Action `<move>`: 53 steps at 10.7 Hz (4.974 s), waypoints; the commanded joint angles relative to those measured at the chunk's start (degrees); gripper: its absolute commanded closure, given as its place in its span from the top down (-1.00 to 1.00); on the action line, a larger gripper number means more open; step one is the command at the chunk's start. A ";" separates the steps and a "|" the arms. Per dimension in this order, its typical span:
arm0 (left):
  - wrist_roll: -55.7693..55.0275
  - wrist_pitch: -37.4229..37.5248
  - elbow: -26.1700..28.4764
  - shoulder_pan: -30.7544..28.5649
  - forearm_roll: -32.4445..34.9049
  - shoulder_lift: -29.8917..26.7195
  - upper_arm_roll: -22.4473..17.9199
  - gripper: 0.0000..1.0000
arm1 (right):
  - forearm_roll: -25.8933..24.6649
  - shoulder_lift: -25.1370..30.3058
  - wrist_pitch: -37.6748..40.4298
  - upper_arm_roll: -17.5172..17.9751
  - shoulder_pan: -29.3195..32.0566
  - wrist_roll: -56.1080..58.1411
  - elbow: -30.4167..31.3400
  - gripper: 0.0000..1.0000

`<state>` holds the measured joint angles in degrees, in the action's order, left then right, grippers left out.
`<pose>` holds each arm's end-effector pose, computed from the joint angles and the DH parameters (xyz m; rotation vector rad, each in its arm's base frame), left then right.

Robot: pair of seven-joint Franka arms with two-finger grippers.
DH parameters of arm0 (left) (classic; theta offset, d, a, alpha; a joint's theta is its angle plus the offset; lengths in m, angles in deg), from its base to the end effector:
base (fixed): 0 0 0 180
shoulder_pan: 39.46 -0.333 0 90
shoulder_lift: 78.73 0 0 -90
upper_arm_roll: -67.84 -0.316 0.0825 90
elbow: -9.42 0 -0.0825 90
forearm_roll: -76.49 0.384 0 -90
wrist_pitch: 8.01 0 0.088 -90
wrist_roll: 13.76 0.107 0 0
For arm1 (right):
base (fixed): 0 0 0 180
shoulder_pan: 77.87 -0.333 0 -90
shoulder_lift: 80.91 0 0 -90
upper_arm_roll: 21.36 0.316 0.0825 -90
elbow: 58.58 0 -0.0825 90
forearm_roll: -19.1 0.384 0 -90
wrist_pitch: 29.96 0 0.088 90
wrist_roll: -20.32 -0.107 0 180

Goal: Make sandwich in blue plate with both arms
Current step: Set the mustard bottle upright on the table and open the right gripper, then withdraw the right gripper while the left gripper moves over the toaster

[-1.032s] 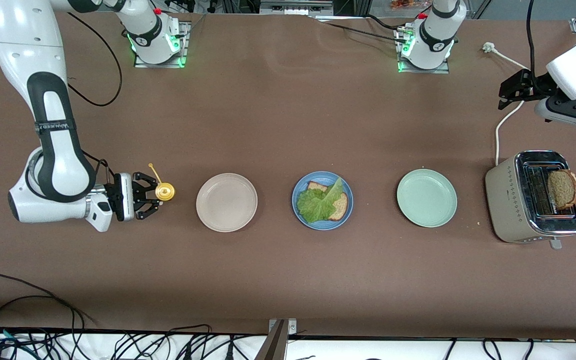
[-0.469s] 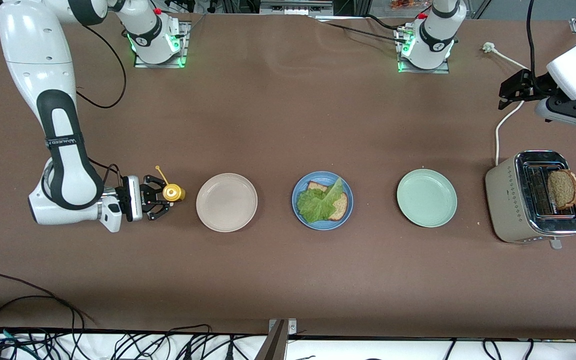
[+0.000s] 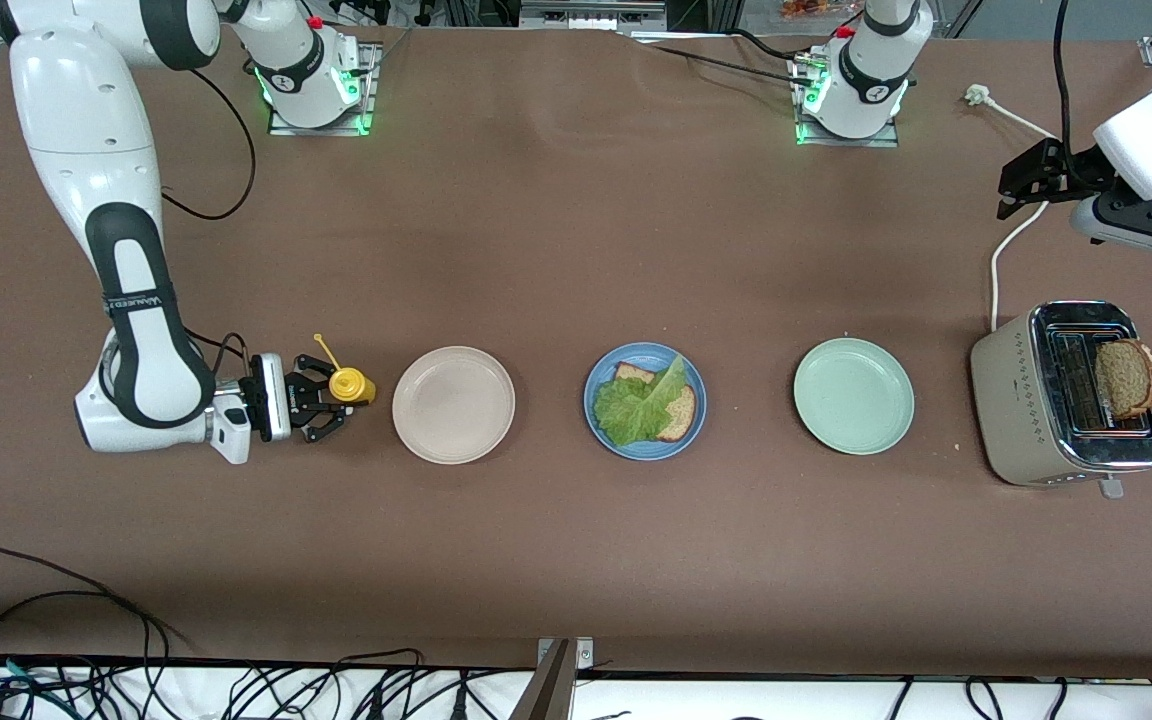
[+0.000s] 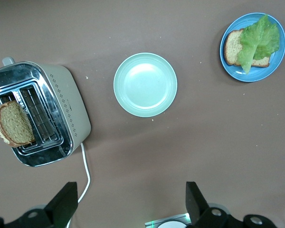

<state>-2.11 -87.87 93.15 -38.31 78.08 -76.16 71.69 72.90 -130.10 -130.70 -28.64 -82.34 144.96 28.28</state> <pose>0.5482 -0.0436 0.6360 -3.0864 0.4465 0.1772 0.6561 0.0500 0.1415 -1.5379 -1.6795 -0.5007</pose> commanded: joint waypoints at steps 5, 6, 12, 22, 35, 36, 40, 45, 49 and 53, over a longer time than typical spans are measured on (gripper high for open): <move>0.13 1.02 -1.20 -0.27 -0.36 0.15 -0.42 1.00 | 1.83 -3.72 0.47 0.25 2.28 2.80 -3.36 0.43; 0.30 1.02 -1.20 -0.27 -0.28 0.24 -0.42 1.00 | 1.83 -3.81 0.46 0.25 2.89 2.88 -3.28 0.99; 0.39 1.02 -1.20 -0.36 -0.36 0.24 -0.60 1.00 | 0.61 -1.63 1.34 -5.53 2.28 2.36 -3.54 1.00; 0.47 1.02 -1.11 -0.80 -0.36 0.24 -0.95 1.00 | -26.00 19.01 1.43 -6.35 2.19 -44.16 1.02 1.00; 4.57 -3.09 -2.51 -8.26 -0.45 4.01 -0.95 1.00 | -53.27 50.47 -5.58 8.95 0.26 -110.40 16.73 1.00; 8.26 -5.20 -3.48 -10.45 -0.54 5.76 -0.95 1.00 | -52.93 52.50 -5.86 8.95 0.34 -110.75 17.46 1.00; 14.34 -15.91 -3.75 -18.80 -0.89 12.53 -0.86 1.00 | -52.66 51.83 -6.49 7.99 0.87 -113.73 13.36 1.00; 21.04 -23.23 -2.70 -27.42 -8.42 20.62 -0.78 0.96 | -53.45 52.25 -2.98 6.07 0.87 -116.90 10.26 1.00; 21.31 -26.84 -2.61 -28.57 -10.03 24.76 -0.78 0.97 | -54.16 52.00 -2.96 5.26 1.05 -116.91 9.73 1.00; 16.06 -26.05 -1.82 -30.94 -13.19 26.79 -0.78 0.83 | -53.45 51.56 -3.14 2.19 1.14 -116.65 9.03 1.00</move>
<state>17.47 -114.76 92.06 -67.27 67.71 -50.70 70.40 19.84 -78.28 -134.93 -25.67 -81.40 28.73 38.91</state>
